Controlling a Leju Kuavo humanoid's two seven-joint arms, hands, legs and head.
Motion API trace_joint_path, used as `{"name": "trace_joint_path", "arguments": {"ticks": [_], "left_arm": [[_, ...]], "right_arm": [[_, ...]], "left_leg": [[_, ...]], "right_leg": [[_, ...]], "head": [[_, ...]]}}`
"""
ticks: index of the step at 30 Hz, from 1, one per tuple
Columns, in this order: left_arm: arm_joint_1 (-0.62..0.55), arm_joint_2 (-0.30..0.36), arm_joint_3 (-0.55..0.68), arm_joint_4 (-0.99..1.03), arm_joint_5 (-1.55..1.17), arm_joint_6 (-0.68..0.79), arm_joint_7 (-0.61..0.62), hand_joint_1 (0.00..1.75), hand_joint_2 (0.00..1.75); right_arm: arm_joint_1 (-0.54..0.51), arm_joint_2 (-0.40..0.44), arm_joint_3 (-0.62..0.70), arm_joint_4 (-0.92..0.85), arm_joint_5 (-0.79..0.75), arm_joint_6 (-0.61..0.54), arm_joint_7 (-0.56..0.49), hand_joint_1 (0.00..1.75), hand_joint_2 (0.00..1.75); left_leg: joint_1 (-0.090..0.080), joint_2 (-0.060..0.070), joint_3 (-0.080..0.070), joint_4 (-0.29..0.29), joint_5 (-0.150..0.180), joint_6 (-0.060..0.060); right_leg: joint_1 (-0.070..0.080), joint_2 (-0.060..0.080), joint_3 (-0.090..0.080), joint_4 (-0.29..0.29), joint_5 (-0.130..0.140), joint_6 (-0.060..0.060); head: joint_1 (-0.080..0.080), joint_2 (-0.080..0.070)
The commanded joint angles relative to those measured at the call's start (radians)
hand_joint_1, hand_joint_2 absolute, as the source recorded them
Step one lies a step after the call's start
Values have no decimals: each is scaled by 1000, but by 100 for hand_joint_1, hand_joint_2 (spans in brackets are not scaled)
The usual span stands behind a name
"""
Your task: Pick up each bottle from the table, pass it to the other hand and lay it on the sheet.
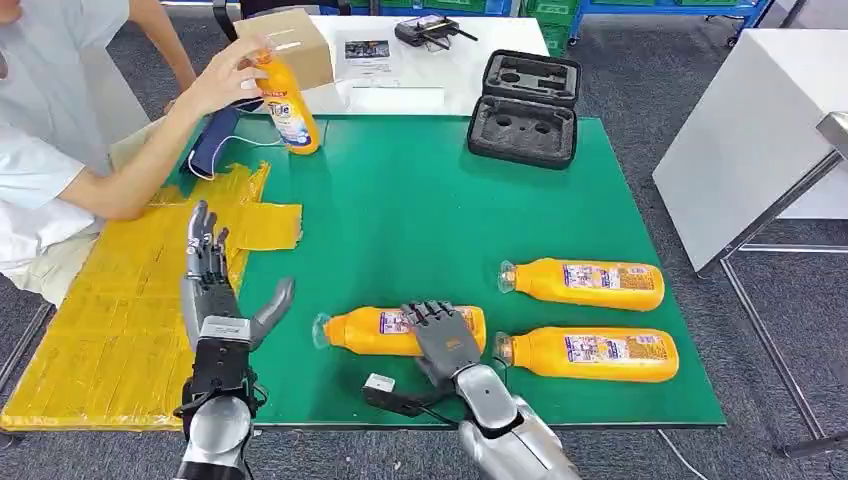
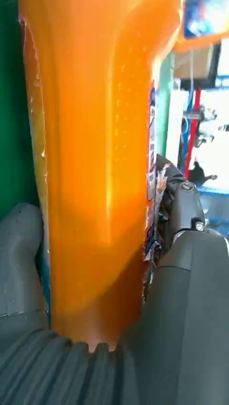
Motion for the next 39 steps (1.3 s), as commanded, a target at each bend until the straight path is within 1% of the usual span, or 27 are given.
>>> {"name": "trace_joint_path", "arguments": {"ticks": [1,3,4,5,7,8,10,11,13,14,15,16,17,18,21,22,23,24,25,27,30,31,33,34,35,38,39], "left_arm": [[-92,55,-163,274,103,-322,52,0,175],[-106,51,-187,312,105,-311,41,0,175],[-104,54,-192,309,108,-307,41,0,175],[-101,58,-193,302,109,-305,42,0,175],[-96,62,-194,295,111,-305,43,0,175],[-92,63,-193,285,112,-304,45,0,175],[-89,63,-191,278,113,-304,48,0,175],[-89,63,-189,276,114,-304,51,0,175],[-88,62,-186,275,114,-305,53,0,175],[-87,61,-184,273,114,-307,53,0,175],[-83,60,-182,270,114,-306,57,0,175],[-81,60,-182,268,114,-306,57,0,175],[-79,60,-182,264,114,-307,58,0,175],[-79,60,-182,264,114,-307,58,0,175],[-81,59,-183,265,114,-309,58,0,175],[-84,58,-184,267,114,-312,57,0,175],[-87,57,-184,270,115,-313,58,0,175],[-88,56,-184,271,115,-314,58,0,175],[-89,56,-184,271,115,-314,58,0,175],[-89,56,-184,271,115,-314,58,0,175],[-89,57,-184,272,115,-314,58,0,175],[-89,57,-184,272,115,-314,58,0,175],[-89,57,-184,272,115,-314,58,0,175],[-89,57,-184,272,115,-314,58,0,175],[-89,57,-184,272,115,-314,58,0,175],[-89,57,-184,272,115,-314,58,0,175],[-93,56,-184,278,116,-316,59,0,175]], "right_arm": [[146,7,-251,-424,-434,-68,-305,175,175],[140,19,-290,-411,-463,-52,-343,175,175],[139,28,-302,-402,-469,-54,-358,175,175],[138,35,-308,-395,-471,-57,-365,175,175],[138,39,-314,-388,-472,-61,-370,175,175],[134,41,-317,-380,-471,-64,-372,175,175],[132,44,-322,-374,-469,-66,-375,175,175],[130,45,-324,-371,-469,-66,-375,175,175],[129,46,-329,-368,-469,-63,-375,175,175],[129,48,-334,-366,-454,-81,-376,175,175],[125,49,-332,-355,-396,-130,-362,175,175],[124,52,-330,-352,-396,-129,-362,175,175],[123,53,-329,-351,-426,-101,-367,175,175],[124,53,-328,-352,-428,-98,-368,175,175],[128,55,-319,-351,-430,-85,-374,175,175],[130,58,-309,-349,-455,-45,-387,175,175],[132,60,-295,-346,-479,-5,-402,175,175],[134,66,-292,-343,-477,-7,-399,175,175],[136,70,-290,-342,-477,-7,-399,175,175],[136,70,-290,-342,-477,-7,-399,175,175],[135,67,-291,-342,-477,-7,-398,175,175],[135,67,-291,-342,-477,-7,-398,175,175],[135,67,-291,-342,-477,-7,-398,175,175],[135,67,-291,-342,-477,-7,-398,175,175],[135,67,-291,-342,-477,-7,-398,175,175],[135,67,-291,-342,-477,-7,-398,175,175],[136,63,-276,-346,-514,47,-428,175,175]], "left_leg": [[0,-1,0,-2,-1,-1],[0,-4,-6,0,2,0],[0,-3,-4,0,0,0],[0,-2,-7,0,2,1],[0,0,-5,0,0,0],[0,3,-6,0,0,0],[0,3,-5,0,-1,-1],[0,2,-8,0,0,-1],[0,2,-6,0,-1,-1],[1,3,-5,0,-1,-2],[0,3,-7,0,-1,-1],[1,3,-6,0,-1,-1],[1,4,-5,0,-2,-1],[0,3,-7,0,-1,-1],[0,4,-7,0,-1,-1],[1,4,-6,0,-2,-1],[0,3,-8,0,0,0],[1,3,-7,0,-1,-1],[0,3,-9,0,0,0],[1,4,-7,0,-2,-1],[1,3,-10,0,0,0],[1,3,-8,0,-1,-1],[0,3,-10,0,0,0],[1,4,-8,0,-1,-1],[0,3,-10,0,0,0],[0,3,-10,0,0,0],[1,3,-9,0,-1,-1]], "right_leg": [[0,-1,6,-2,-1,-1],[0,-4,1,0,0,1],[0,-4,3,-1,-1,1],[-1,-3,0,-1,1,2],[0,0,2,-1,0,1],[0,2,-1,-1,2,1],[0,2,0,-1,1,0],[0,0,-3,-1,1,1],[1,1,-1,-1,1,0],[1,2,0,-1,0,0],[0,2,-2,-1,1,1],[1,2,-1,-1,1,1],[2,3,0,-2,1,0],[0,2,-2,-1,1,1],[1,2,-2,-1,1,1],[1,2,0,-2,0,1],[0,2,-3,-1,1,1],[1,2,-2,-1,1,1],[0,2,-4,-1,2,1],[1,3,-2,-1,0,0],[1,1,-5,-1,2,1],[1,2,-3,-1,1,1],[1,2,-5,-1,2,1],[1,2,-3,-1,1,1],[0,1,-5,-1,2,2],[0,2,-5,-1,2,2],[1,2,-3,-1,1,1]], "head": [[0,0],[-1,0],[-1,0],[0,0],[0,0],[0,0],[0,0],[-1,0],[-1,0],[0,0],[-1,0],[0,0],[-1,0],[0,0],[0,0],[0,0],[0,0],[0,0],[0,0],[0,0],[0,0],[-1,0],[0,0],[0,0],[0,0],[0,0],[0,0]]}}
